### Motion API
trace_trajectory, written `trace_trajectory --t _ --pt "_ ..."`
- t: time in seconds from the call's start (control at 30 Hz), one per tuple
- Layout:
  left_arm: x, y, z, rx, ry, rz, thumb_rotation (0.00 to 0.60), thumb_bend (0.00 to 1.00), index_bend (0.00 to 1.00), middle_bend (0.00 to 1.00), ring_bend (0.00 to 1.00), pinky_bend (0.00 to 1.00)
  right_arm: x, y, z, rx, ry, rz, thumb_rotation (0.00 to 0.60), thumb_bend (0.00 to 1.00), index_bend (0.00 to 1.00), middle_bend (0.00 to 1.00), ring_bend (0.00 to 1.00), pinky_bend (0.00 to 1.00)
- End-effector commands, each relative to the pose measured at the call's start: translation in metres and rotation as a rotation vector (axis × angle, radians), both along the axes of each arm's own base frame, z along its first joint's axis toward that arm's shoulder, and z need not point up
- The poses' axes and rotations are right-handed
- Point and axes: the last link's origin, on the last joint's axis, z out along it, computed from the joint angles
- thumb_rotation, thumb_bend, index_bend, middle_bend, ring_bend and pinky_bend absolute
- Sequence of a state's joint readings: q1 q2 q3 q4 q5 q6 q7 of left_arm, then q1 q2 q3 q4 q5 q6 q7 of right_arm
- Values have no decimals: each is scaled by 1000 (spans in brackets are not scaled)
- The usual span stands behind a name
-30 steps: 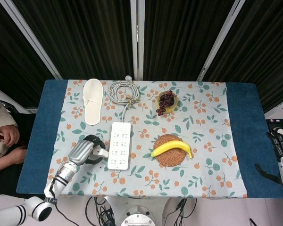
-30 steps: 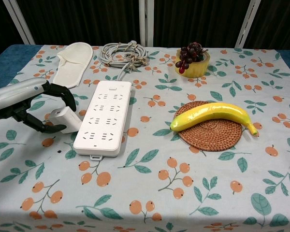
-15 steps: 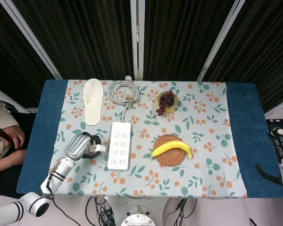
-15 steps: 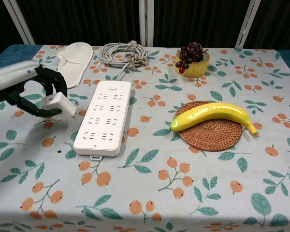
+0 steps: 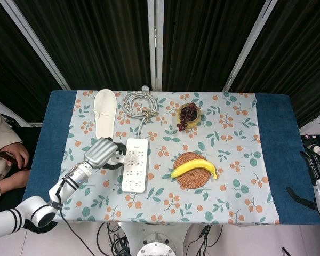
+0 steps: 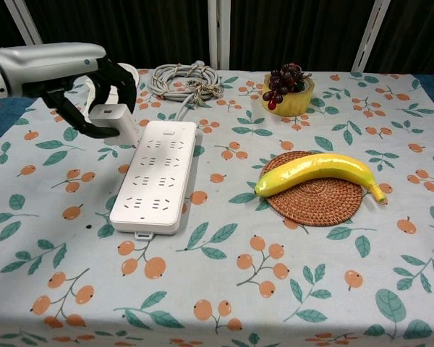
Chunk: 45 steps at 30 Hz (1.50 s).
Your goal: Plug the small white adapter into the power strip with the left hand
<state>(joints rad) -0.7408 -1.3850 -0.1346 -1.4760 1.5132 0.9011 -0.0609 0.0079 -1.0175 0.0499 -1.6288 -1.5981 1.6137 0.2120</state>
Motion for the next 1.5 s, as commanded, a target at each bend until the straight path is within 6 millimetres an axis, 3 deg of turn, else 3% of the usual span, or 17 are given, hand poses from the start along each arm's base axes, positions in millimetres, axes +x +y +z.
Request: trace_trajectory --t 0.03,0.43,1.5 --pt "11 5 -9 -41 39 -13 600 320 675 808 622 454 -1 0 -1 1 0 -5 600 127 0 0 0 0" --pt "25 15 -23 -72 62 8 600 319 674 807 622 454 -2 2 0 -2 1 -18 600 127 0 0 0 0" --pt "16 16 -31 -96 128 24 600 321 671 807 623 452 -3 3 1 -8 4 -28 600 127 0 0 0 0"
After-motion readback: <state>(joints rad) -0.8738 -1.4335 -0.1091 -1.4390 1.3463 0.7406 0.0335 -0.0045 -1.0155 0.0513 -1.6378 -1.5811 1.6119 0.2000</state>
